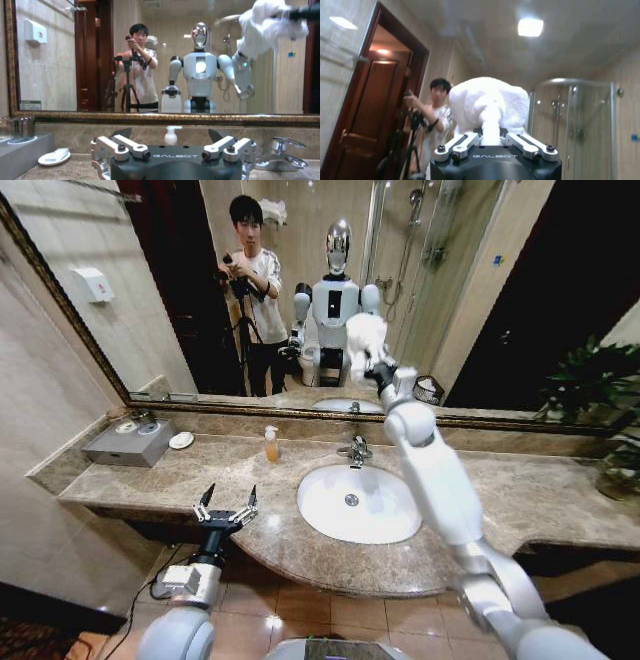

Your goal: Pick up the towel from the sink counter and wipe the mirror surface.

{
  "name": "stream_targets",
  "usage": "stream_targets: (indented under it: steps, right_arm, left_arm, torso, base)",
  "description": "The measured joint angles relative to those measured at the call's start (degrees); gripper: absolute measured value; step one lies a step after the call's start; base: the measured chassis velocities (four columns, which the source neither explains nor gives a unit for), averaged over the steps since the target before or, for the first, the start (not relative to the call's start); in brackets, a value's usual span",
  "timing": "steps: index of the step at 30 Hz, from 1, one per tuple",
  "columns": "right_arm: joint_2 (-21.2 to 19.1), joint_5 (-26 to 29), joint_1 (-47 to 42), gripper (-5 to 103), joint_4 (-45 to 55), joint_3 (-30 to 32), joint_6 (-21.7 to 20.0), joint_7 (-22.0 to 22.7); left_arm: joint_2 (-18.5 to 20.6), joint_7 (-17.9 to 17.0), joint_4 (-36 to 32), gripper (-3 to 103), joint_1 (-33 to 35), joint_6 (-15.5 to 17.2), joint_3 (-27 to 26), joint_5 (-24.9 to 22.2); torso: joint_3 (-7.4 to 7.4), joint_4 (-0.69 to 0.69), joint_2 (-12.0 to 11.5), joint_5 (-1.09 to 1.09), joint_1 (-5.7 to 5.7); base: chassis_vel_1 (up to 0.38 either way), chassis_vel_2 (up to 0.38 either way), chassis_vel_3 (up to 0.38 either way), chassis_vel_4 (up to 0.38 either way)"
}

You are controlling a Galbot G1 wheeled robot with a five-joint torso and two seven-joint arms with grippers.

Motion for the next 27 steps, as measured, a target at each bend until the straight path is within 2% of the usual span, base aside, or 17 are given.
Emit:
stream_targets:
  steps: [3, 8, 16, 19, 20, 22, 25, 27]
  right_arm:
    - [-0.4, 1.0, 3.0, 13, -0.6, -0.4, -0.9, 0.5]
    - [-0.2, 0.6, 1.5, 13, -0.9, -0.5, -0.6, 0.3]
    - [1.5, -2.7, -11.9, 13, 1.3, -1.1, 2.1, -1.4]
    - [2.1, -8.2, -16.9, 13, 1.3, -3.8, 5.8, -2.8]
    - [2.1, -8.2, -16.9, 13, 1.3, -3.8, 5.8, -2.8]
    - [3.7, -11.1, -17.7, 13, -0.3, -5.9, 7.4, -3.1]
    - [5.4, -11.9, -17.4, 13, -2.0, -6.9, 7.8, -3.0]
    - [8.6, -13.3, -15.9, 13, -5.6, -7.8, 8.8, -2.5]
  left_arm:
    - [0.0, 0.0, 0.0, 100, 0.0, 0.0, 0.0, 0.0]
    - [0.0, 0.0, 0.0, 100, 0.0, 0.0, 0.0, 0.0]
    - [0.0, 0.0, 0.0, 100, 0.0, 0.0, 0.0, 0.0]
    - [0.0, 0.0, 0.0, 100, 0.0, 0.0, 0.0, 0.0]
    - [0.0, 0.0, 0.0, 100, 0.0, 0.0, 0.0, 0.0]
    - [0.0, 0.0, 0.0, 100, 0.0, 0.0, 0.0, 0.0]
    - [0.0, 0.0, 0.0, 100, 0.0, 0.0, 0.0, 0.0]
    - [0.0, 0.0, 0.0, 100, 0.0, 0.0, 0.0, 0.0]
  torso:
    - [0.00, 0.00, 0.0, 0.00, 0.00]
    - [0.00, 0.00, 0.0, 0.00, 0.00]
    - [0.00, 0.00, 0.0, 0.01, 0.00]
    - [0.00, -0.02, 0.0, 0.00, 0.00]
    - [0.00, -0.02, 0.0, 0.00, 0.00]
    - [0.00, -0.01, 0.0, 0.00, 0.00]
    - [0.00, 0.00, 0.0, 0.01, 0.00]
    - [0.00, 0.03, 0.0, 0.00, 0.00]
  base:
    - [0.000, 0.000, 0.000, 0.000]
    - [0.000, 0.000, 0.000, 0.000]
    - [0.000, 0.000, 0.000, 0.000]
    - [0.000, 0.000, 0.000, 0.000]
    - [0.000, 0.000, 0.000, 0.000]
    - [0.000, 0.000, 0.000, 0.000]
    - [0.000, 0.000, 0.000, 0.000]
    - [0.000, 0.000, 0.000, 0.000]
